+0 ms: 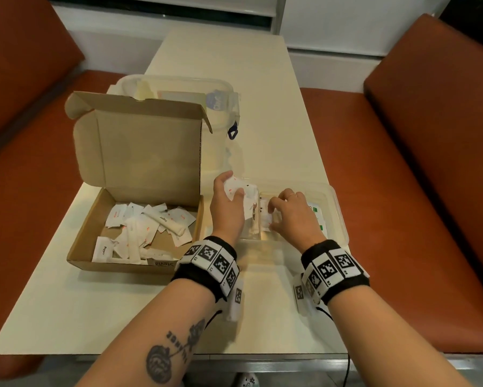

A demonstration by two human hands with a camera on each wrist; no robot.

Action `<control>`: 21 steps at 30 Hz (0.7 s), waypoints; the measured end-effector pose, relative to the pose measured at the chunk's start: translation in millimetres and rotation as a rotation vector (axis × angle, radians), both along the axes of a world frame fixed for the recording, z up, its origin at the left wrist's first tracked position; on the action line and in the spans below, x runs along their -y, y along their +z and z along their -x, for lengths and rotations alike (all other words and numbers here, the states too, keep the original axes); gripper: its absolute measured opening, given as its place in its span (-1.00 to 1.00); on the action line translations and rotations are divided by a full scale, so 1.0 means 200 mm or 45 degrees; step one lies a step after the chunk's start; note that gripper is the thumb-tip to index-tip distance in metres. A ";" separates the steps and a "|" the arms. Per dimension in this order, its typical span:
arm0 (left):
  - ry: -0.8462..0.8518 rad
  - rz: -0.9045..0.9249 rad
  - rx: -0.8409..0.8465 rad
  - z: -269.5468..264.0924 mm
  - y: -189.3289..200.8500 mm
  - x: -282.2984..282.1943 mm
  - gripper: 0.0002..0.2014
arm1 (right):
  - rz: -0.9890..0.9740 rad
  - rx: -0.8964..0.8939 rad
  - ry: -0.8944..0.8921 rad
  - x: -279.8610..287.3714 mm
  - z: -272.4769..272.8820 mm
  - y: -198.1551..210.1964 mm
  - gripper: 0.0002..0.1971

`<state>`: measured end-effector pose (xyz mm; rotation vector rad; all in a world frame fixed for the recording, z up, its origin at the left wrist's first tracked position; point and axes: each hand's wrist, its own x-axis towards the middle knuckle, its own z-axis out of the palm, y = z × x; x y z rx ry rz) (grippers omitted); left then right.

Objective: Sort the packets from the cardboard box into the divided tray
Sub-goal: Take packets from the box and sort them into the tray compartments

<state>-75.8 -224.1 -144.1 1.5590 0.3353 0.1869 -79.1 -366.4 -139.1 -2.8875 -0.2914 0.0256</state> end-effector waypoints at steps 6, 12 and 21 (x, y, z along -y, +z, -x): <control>-0.017 0.001 0.002 -0.01 -0.01 0.00 -0.62 | 0.045 -0.041 0.013 -0.01 -0.01 0.00 -0.82; -0.026 -0.013 0.011 -0.01 -0.01 0.00 -0.62 | -0.026 -0.085 0.044 0.00 0.02 0.02 -0.87; -0.046 -0.024 0.021 0.00 0.01 0.00 -0.63 | -0.632 0.026 -0.259 0.11 0.01 0.10 -0.92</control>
